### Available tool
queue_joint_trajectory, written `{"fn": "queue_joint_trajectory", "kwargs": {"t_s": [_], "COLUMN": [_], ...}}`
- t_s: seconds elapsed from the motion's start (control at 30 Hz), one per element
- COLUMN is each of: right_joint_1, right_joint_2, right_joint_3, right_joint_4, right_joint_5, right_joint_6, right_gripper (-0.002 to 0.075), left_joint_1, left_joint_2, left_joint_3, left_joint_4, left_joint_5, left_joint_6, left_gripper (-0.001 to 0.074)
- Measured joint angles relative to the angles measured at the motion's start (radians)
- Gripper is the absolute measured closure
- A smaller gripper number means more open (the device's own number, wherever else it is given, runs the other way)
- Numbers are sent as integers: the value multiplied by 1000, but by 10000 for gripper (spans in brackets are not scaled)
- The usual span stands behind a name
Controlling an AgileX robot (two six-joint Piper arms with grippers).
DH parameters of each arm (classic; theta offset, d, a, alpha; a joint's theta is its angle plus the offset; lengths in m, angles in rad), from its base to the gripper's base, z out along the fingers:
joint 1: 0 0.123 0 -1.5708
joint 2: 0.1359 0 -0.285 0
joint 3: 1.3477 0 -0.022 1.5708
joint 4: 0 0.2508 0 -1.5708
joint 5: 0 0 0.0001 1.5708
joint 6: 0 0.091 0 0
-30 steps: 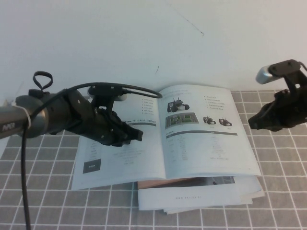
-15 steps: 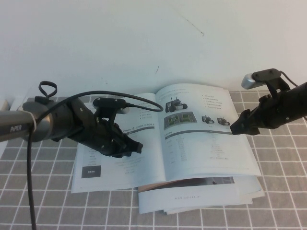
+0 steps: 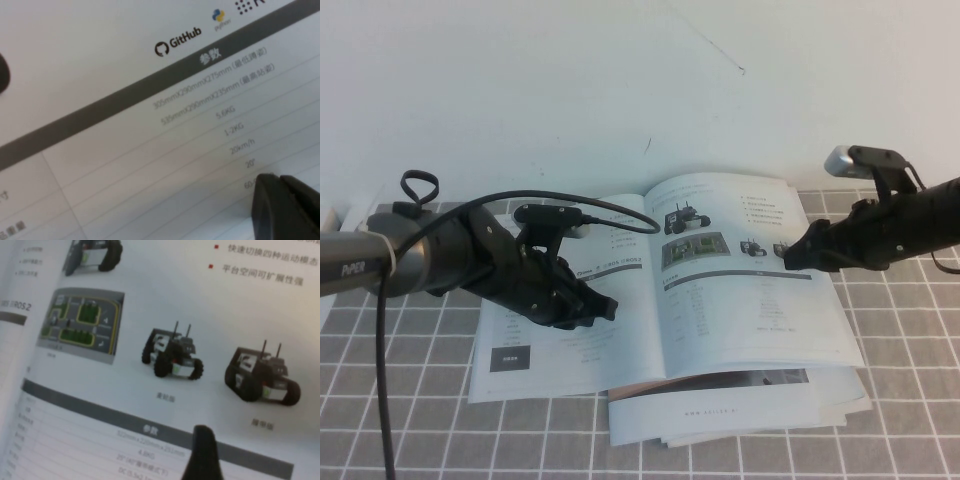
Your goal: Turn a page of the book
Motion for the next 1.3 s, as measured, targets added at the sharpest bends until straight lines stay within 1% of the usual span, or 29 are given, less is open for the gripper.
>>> {"fn": "queue_joint_trajectory", "kwargs": {"t_s": [0.27, 0.7, 0.9, 1.07, 1.3], "right_joint_1": [-3, -6, -6, -6, -6], "right_joint_2": [46, 48, 52, 52, 52], "right_joint_3": [0, -2, -74, -180, -275], "right_joint_4": [8, 43, 69, 80, 90], "right_joint_5": [70, 132, 268, 399, 483], "right_joint_6": [0, -34, -38, -21, 7], "right_gripper": [220, 219, 218, 218, 218], "left_joint_1": [0, 0, 0, 0, 0], "left_joint_2": [0, 0, 0, 0, 0], "left_joint_3": [1, 7, 7, 7, 7], "left_joint_4": [-1, -30, -32, -32, -32], "left_joint_5": [-5, -19, -19, -19, -19], "left_joint_6": [28, 48, 48, 48, 49], "left_gripper": [738, 738, 738, 738, 738]}}
